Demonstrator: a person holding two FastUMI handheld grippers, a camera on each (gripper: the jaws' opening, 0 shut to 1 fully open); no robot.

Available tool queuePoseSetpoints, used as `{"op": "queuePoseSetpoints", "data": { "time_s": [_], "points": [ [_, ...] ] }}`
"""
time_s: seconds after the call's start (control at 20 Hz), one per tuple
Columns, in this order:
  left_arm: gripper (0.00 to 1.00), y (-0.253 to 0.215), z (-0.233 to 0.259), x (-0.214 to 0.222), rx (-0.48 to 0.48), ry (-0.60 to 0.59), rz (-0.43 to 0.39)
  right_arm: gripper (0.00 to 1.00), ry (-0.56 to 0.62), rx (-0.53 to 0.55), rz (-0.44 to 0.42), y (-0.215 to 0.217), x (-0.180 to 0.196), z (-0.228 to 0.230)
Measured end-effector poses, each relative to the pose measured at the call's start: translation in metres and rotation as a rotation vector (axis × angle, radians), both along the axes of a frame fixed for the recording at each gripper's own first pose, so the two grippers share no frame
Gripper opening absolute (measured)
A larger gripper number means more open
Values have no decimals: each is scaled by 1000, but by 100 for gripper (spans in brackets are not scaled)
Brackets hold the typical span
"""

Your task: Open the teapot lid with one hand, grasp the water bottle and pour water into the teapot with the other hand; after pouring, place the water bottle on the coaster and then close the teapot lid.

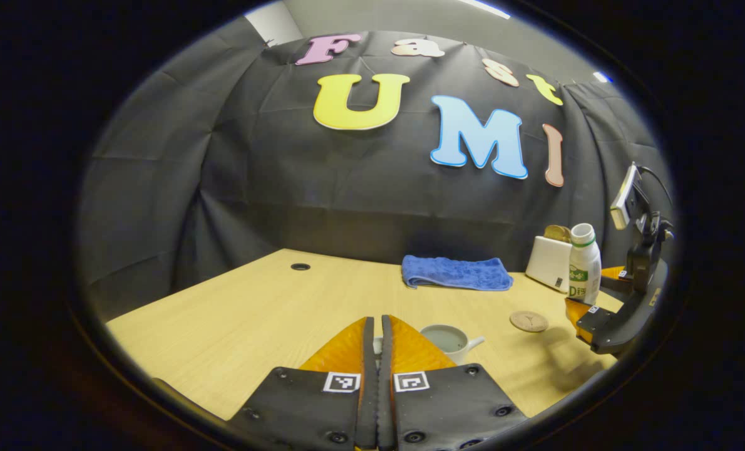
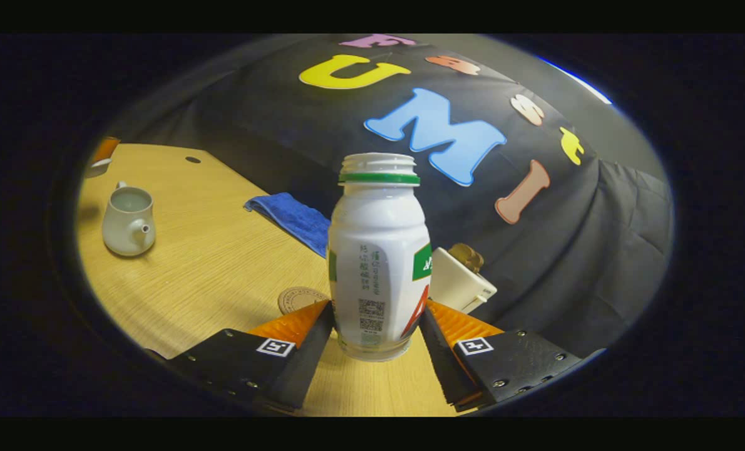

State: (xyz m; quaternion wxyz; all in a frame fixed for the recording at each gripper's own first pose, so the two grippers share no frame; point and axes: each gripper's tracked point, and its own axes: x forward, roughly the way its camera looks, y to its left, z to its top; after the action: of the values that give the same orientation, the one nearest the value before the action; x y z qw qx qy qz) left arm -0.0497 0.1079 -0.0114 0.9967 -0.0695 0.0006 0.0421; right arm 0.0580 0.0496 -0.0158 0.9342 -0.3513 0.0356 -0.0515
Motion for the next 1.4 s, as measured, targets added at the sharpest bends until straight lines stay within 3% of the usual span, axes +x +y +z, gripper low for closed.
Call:
{"op": "queuePoseSetpoints", "data": {
  "time_s": [0.65,1.4],
  "points": [
    [6,36,-11,-10,-21,6,45,79,-135,-507,120,80,9,27],
    [5,53,-24,-15,-35,18,69,79,-219,-800,149,106,15,36]
  ]
}}
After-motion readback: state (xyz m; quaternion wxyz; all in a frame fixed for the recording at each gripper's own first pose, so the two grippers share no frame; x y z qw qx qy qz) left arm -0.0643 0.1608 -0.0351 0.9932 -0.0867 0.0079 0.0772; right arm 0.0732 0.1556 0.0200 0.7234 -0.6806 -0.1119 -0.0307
